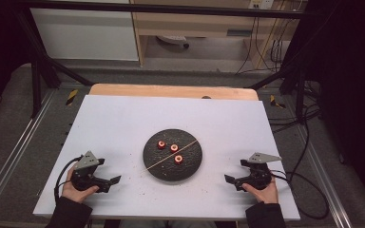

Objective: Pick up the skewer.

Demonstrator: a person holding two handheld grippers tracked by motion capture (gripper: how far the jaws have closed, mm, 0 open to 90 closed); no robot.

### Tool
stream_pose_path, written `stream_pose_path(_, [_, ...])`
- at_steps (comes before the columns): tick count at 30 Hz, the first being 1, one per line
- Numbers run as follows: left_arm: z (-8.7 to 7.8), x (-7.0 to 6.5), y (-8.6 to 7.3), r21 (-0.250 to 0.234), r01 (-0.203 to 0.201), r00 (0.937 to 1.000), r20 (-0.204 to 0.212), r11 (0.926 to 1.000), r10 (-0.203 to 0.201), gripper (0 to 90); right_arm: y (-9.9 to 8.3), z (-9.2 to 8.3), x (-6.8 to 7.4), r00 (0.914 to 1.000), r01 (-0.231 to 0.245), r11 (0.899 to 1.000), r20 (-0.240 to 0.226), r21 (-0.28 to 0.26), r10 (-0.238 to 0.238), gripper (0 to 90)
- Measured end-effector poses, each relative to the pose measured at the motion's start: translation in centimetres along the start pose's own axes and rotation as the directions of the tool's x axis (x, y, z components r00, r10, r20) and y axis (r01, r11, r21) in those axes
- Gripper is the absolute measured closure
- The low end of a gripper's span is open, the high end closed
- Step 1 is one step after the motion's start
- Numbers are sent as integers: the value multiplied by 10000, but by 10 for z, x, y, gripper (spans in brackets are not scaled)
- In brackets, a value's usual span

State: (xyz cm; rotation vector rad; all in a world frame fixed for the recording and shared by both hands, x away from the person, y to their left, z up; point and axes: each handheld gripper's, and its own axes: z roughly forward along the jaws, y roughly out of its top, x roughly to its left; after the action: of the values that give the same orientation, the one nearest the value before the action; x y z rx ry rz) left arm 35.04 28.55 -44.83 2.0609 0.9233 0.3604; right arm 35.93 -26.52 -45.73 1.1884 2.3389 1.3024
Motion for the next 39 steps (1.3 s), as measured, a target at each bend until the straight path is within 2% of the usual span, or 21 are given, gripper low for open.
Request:
stream_pose_path(17, [2, -6, 6, 80, -135, 9998, 117, 9999, 134, 27, 1, -1, 0, 10000, -28, 9999, -52, -122, 27, 5])
stream_pose_path(34, [8, -19, 23, 314, -475, 9987, 173, 9984, 470, 28, 1, -2, 0, 10000, -9, 9999, -14, -157, 9, 5])
stream_pose_path(39, [11, -24, 32, 397, -634, 9979, 169, 9972, 627, 30, 1, -2, 0, 10000, -12, 9999, -25, -135, 11, 5])
